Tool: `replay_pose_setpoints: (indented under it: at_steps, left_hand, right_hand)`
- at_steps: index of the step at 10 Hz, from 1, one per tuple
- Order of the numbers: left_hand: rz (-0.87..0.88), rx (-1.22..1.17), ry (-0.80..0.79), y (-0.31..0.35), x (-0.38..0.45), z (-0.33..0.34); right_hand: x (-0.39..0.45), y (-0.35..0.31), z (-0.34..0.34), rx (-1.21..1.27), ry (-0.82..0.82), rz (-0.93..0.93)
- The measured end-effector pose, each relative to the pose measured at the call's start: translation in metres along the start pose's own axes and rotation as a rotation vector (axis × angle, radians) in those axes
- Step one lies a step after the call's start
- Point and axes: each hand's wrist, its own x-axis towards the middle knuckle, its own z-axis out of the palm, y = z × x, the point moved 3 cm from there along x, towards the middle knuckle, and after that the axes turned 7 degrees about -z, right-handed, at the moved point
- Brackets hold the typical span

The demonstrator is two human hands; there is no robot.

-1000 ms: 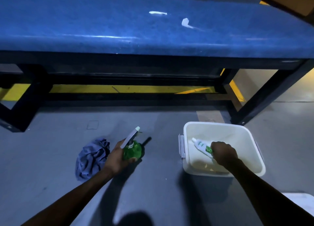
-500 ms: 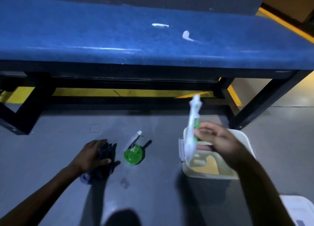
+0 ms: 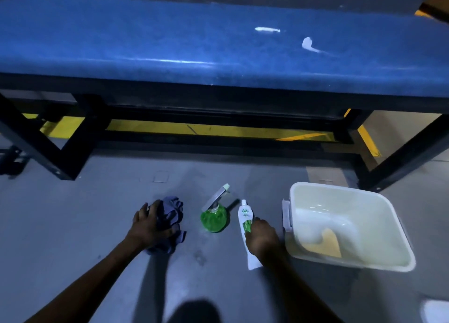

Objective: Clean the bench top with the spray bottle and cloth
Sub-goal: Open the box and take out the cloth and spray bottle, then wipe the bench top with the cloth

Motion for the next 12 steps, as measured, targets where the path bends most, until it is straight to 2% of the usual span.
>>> replay_pose_setpoints:
  at_steps: [1,3,4,5,6,7,8,9,10,11,12]
  left_hand:
    - [-0.002,-0.047,-0.01,-0.003,-0.001,0.01]
    - [-0.065,-0.028,0.044,-0.021,0.012,0.011]
    - [-0.1,-0.027,0.002,-0.029,0.021,0.011]
    - [-0.107,-0.165,0.013,-0.011,0.016,-0.01]
    - [-0.081,-0.357,0.06,0.013,0.0,-0.038]
    - [0.015,-0.625,0.092,0.056,-0.047,-0.098]
    - [0.133,-0.733,0.067,0.086,-0.093,-0.141]
    - [0.376,-0.835,-0.013,0.136,-0.173,-0.196]
    - [0.547,-0.815,-0.079,0.173,-0.216,-0.22]
    - [0.765,-0.621,-0.14,0.229,-0.257,-0.235]
    - [0.808,-0.571,-0.131,0.253,-0.266,-0.242]
  right_hand:
    - [-0.003,0.016,0.018,0.055,0.149,-0.038]
    - [-0.067,0.004,0.0,0.258,0.286,-0.092]
    - [-0.091,-0.002,0.002,0.316,0.265,-0.179]
    - [-0.104,-0.025,-0.007,0.465,0.037,-0.267]
    - [-0.111,-0.051,-0.035,0.496,-0.037,-0.352]
    - [-0.114,-0.086,-0.077,0.652,-0.142,-0.399]
    - [-0.118,-0.111,-0.108,0.793,-0.176,-0.443]
    - [-0.13,-0.146,-0.144,1.056,-0.173,-0.445]
    - [-0.144,-0.161,-0.172,1.26,-0.157,-0.345]
    - [-0.157,-0.169,-0.211,1.27,0.053,-0.496]
    - [-0.177,-0.168,-0.259,1.419,0.097,-0.545]
